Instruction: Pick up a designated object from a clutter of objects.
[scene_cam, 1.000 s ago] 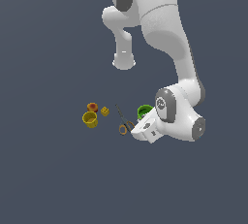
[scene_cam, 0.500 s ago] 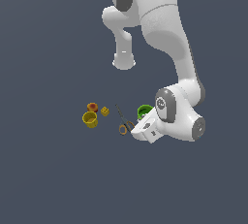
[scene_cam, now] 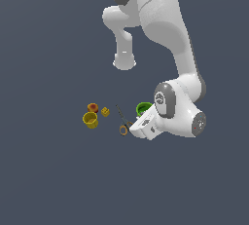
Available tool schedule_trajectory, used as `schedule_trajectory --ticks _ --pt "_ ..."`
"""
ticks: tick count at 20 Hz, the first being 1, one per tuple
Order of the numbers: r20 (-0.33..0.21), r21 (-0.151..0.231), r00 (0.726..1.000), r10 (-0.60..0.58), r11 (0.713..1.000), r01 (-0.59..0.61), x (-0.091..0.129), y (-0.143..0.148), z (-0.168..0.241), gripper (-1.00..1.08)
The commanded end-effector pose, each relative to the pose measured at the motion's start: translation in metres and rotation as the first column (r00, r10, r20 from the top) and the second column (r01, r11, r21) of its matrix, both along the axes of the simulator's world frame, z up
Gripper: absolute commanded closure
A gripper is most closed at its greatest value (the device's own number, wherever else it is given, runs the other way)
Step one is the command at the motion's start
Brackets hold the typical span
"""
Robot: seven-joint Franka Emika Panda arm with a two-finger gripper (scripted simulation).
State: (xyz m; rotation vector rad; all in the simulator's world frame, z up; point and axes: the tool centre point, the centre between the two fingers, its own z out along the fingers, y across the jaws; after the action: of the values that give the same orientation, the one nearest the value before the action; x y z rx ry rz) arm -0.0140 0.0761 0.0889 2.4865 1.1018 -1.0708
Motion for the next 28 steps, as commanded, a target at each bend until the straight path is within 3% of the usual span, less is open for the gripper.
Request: schedule_trajectory --ticks 1,9,28 --pt "0.002 0.0 1.0 0.0 1.0 0.0 -0.002 -0.005 0.013 1.08" --pt "0.002 0.0 1.0 -0.001 1.0 0.001 -0.019 -0.032 0.077 1.08" --pt "0.002 0.002 1.0 -0.004 1.0 0.004 -0.07 -0.118 0.29 1.08"
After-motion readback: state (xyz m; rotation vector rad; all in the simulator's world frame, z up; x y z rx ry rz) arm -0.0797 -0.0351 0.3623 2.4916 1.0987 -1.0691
